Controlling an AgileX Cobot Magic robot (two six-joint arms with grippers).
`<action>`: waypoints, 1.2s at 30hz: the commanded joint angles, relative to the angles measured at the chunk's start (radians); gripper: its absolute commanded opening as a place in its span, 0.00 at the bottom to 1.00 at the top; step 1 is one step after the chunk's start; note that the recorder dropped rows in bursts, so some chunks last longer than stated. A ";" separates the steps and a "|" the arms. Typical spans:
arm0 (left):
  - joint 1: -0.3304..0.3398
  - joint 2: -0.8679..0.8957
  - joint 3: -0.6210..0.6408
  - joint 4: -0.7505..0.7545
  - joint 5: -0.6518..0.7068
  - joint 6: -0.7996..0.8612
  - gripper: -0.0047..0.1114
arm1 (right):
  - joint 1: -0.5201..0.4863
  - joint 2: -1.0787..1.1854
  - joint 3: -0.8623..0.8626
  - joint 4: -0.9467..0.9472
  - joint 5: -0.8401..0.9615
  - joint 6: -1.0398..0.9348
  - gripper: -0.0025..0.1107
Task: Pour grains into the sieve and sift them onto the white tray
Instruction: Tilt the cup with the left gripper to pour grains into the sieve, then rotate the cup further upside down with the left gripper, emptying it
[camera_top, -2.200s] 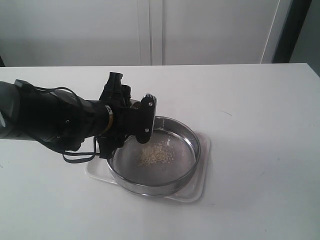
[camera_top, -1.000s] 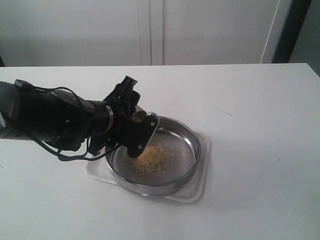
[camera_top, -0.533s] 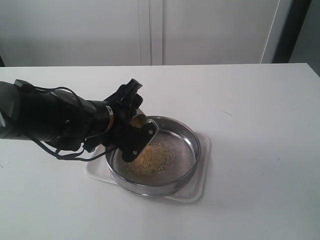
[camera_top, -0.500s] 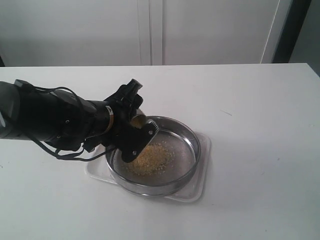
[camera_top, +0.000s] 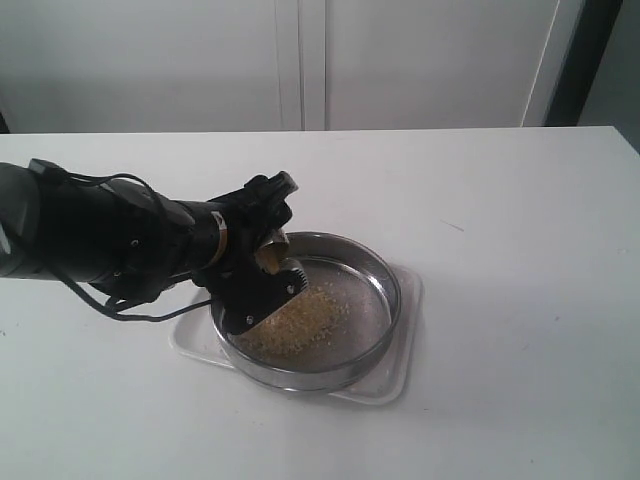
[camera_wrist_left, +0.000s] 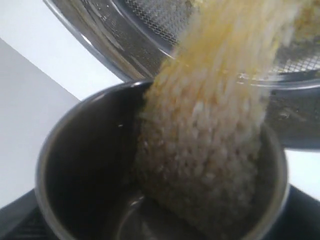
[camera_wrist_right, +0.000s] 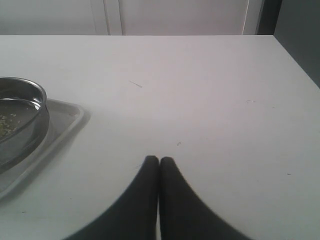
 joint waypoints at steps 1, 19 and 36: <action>-0.006 -0.008 -0.009 0.013 0.011 0.117 0.04 | 0.001 -0.005 0.006 0.002 -0.013 -0.004 0.02; -0.025 -0.009 -0.011 0.013 0.062 0.372 0.04 | 0.001 -0.005 0.006 0.002 -0.013 -0.004 0.02; -0.108 -0.009 -0.084 0.013 0.175 0.374 0.04 | 0.001 -0.005 0.006 0.002 -0.013 -0.004 0.02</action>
